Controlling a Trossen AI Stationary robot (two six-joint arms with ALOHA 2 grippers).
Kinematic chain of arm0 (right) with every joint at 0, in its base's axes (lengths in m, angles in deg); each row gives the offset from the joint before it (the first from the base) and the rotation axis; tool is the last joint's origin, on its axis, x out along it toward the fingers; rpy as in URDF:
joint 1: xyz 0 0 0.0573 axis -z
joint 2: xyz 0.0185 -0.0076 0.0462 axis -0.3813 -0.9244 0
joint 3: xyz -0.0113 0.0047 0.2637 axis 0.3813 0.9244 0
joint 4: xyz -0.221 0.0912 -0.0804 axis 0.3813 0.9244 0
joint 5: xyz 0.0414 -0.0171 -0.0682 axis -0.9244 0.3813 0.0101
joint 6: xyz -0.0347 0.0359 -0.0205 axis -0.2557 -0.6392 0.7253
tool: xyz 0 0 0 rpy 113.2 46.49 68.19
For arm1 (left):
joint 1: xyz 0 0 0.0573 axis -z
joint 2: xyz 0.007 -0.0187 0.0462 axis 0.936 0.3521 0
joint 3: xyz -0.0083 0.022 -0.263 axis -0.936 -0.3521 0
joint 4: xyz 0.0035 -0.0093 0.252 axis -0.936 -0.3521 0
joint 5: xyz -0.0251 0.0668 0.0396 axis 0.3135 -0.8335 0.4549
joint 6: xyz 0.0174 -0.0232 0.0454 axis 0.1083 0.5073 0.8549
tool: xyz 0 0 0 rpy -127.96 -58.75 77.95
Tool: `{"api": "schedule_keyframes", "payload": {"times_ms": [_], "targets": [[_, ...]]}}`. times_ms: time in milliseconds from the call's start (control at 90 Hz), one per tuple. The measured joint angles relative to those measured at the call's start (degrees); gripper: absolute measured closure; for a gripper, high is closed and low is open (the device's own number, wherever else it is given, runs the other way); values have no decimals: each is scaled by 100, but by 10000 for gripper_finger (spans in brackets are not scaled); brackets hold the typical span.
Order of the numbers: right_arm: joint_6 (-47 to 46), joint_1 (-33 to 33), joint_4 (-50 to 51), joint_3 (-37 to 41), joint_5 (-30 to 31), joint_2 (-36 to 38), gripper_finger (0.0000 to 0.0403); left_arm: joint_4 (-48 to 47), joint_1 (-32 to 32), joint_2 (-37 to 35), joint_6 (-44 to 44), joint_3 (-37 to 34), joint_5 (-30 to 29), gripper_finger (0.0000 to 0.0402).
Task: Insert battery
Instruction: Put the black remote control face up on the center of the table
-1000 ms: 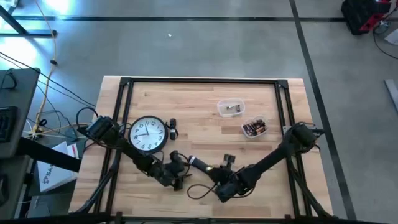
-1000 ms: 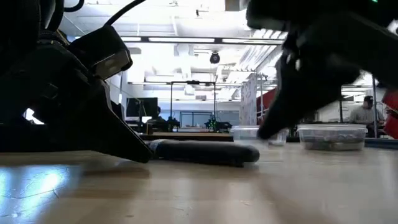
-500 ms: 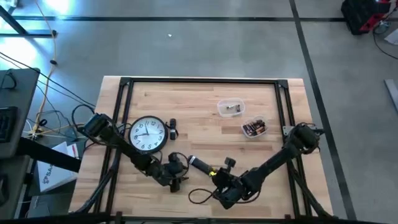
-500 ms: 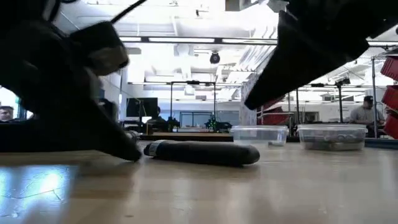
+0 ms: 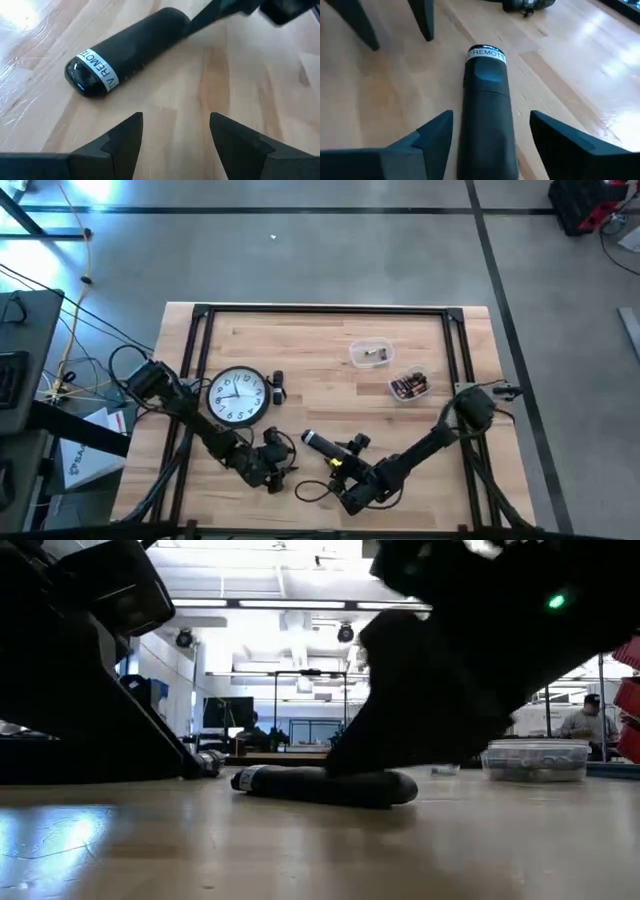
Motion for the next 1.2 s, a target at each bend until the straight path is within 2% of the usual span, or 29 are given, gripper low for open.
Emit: {"api": "schedule_keyframes", "payload": {"times_ms": [422, 678, 878, 1000, 1200], "targets": [[140, 479, -412, -30, -985, -282, 168, 35, -2, -2, 20, 0, -131, 190], [410, 656, -540, -25, -1816, -278, 216, 74, -2, -2, 116, 2, -151, 190], [474, 652, -544, -22, -1863, -273, 247, 740, 36, -2, 904, 7, -264, 190], [620, 617, -543, -8, -1872, -204, 247, 1120, 66, -4, 1421, 11, -473, 190], [1094, 436, -427, 10, -1941, 82, 245, 1104, 18, -4, 1782, 11, -591, 190]]}}
